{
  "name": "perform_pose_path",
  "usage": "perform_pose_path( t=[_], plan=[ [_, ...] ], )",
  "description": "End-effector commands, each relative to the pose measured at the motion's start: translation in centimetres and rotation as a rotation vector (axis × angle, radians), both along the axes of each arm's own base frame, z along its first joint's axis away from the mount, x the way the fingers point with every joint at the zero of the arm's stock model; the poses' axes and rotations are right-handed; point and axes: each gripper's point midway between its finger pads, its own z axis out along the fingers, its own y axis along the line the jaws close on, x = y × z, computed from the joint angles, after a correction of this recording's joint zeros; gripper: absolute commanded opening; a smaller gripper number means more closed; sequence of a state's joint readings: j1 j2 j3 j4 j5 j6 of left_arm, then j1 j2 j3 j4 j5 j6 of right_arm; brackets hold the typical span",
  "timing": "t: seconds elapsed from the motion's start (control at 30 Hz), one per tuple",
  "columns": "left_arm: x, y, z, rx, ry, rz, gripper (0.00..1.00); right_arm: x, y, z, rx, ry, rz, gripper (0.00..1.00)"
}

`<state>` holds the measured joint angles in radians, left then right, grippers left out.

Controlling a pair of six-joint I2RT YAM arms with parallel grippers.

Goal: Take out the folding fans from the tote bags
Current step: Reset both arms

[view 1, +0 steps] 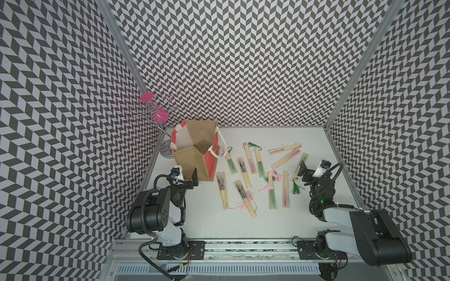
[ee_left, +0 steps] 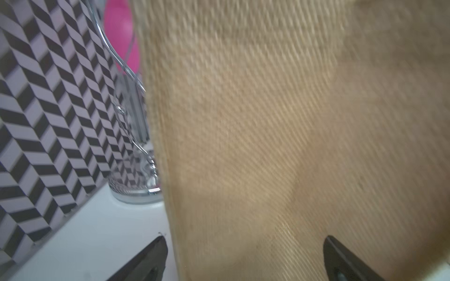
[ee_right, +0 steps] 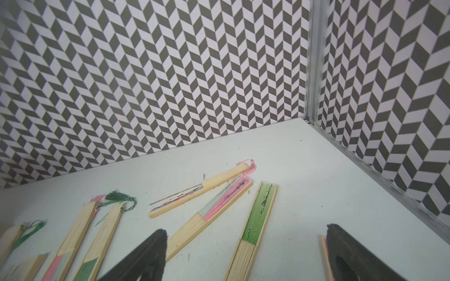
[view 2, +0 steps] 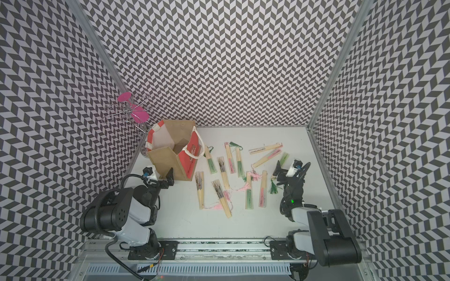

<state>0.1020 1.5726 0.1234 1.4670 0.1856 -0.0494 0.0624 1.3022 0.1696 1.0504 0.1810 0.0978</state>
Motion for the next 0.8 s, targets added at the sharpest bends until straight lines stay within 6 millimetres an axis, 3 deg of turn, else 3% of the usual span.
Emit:
perform_pose_path(
  t=[0.0, 0.17, 0.23, 0.3, 0.37, 0.47, 0.5, 0.63, 0.67, 0.77],
  plan=[
    [2.7, -0.2, -0.1, 0.035, 0.059, 0.067, 1.0, 0.6, 0.8, 2.3, -0.082, -0.09, 0.055, 0.99],
    [3.1, -0.4, -0.1, 0.054, 0.066, 0.087, 1.0, 0.9, -0.2, 0.5, -0.056, -0.105, 0.019, 0.99],
    [3.0, -0.4, -0.1, 0.055, 0.062, 0.087, 1.0, 0.7, -0.3, 1.2, -0.055, -0.161, 0.009, 1.0],
    [3.0, -0.4, -0.1, 0.054, 0.062, 0.088, 1.0, 1.8, -0.7, 0.1, -0.042, -0.074, -0.011, 0.99],
    [3.1, -0.4, 0.0, 0.056, 0.061, 0.088, 1.0, 3.0, -0.5, 0.1, -0.054, -0.04, -0.002, 0.99],
    [3.1, -0.4, -0.1, 0.06, 0.063, 0.095, 1.0, 2.7, -0.1, 1.3, -0.056, -0.119, 0.019, 0.99],
    [3.0, -0.4, -0.1, 0.06, 0.064, 0.094, 1.0, 1.9, 0.0, 0.5, -0.059, -0.11, 0.026, 0.99],
    [3.0, -0.5, -0.1, 0.06, 0.062, 0.094, 1.0, 2.4, 1.1, 0.0, -0.082, -0.072, 0.097, 0.99],
    [3.0, -0.5, -0.1, 0.059, 0.063, 0.094, 1.0, 2.8, 2.3, 0.0, -0.11, -0.069, 0.165, 0.99],
    [3.0, -0.5, -0.1, 0.059, 0.062, 0.094, 1.0, 3.0, 2.4, 0.6, -0.106, -0.089, 0.171, 0.99]
  ],
)
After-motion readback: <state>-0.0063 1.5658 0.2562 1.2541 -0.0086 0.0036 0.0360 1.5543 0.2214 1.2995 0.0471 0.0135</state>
